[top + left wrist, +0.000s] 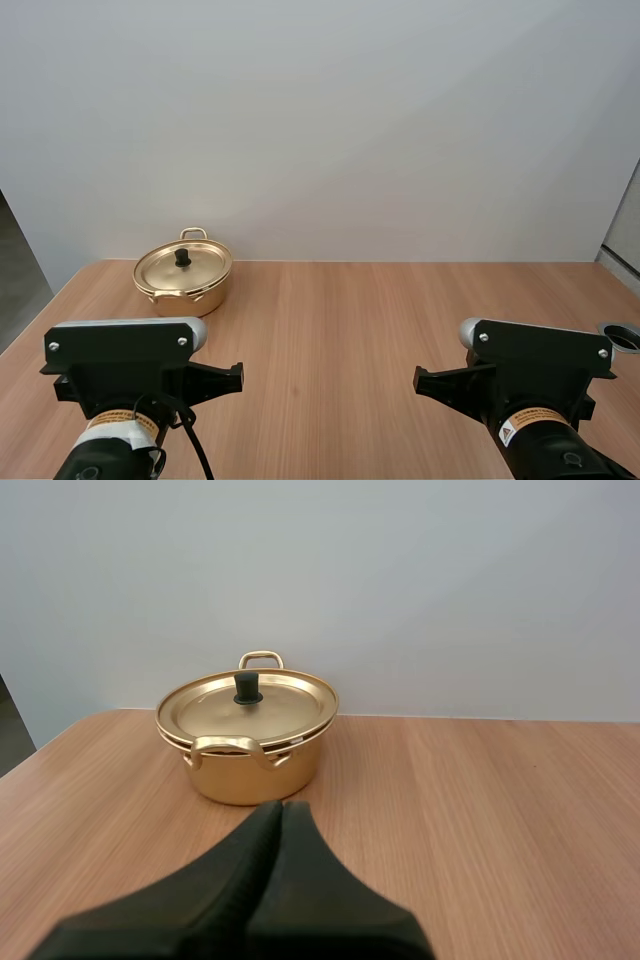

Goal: Open the pot, put the car inside, and close it

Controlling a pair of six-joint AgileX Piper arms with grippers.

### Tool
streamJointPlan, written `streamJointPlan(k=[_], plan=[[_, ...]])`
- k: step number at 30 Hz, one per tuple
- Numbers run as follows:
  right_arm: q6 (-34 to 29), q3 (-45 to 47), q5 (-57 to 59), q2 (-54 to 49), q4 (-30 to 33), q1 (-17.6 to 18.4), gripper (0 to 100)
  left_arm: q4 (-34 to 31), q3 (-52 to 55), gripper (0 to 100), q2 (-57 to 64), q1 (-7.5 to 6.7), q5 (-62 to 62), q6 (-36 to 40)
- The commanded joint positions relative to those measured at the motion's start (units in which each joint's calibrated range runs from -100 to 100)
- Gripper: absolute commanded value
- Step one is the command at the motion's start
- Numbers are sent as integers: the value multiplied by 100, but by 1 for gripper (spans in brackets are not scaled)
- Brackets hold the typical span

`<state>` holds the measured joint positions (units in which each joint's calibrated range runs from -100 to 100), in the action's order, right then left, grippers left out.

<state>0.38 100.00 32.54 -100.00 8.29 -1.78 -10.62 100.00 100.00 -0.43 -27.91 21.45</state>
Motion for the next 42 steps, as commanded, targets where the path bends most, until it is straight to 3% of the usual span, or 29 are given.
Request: streamJointPlan(k=[1, 13, 19, 25, 28, 30, 32, 34, 37, 42], plan=[[-2, 0, -6, 0, -2, -2, 0, 1, 0, 0, 0, -3, 2, -1], [-2, 0, -112, 0, -431, -2, 0, 6, 0, 0, 0, -3, 136, 9], [-2, 0, -278, 0, -151, -2, 0, 6, 0, 0, 0, -3, -94, 9], [-2, 0, -1836, 0, 1285, -2, 0, -513, 0, 0, 0, -3, 742, 0], [-2, 0, -2875, 0, 2201, 59, 0, -1628, 0, 0, 0, -3, 1828, -206], [-2, 0, -3362, 0, 3030, 150, 0, -2788, 0, 0, 0, -3, 3020, -233], [7, -62, -3604, 0, 3827, 207, 0, -3331, 0, 0, 0, -3, 3806, -233], [7, -279, -3717, 0, 4329, 236, 0, -3400, -173, 0, 0, -3, 4092, -246], [-54, -797, -3090, 0, 4256, 236, 0, -3143, -730, 0, 0, -3, 3515, -110], [-262, -1927, -1193, 530, 2959, 236, 0, -1928, -2062, 0, -586, -3, 1287, 206]])
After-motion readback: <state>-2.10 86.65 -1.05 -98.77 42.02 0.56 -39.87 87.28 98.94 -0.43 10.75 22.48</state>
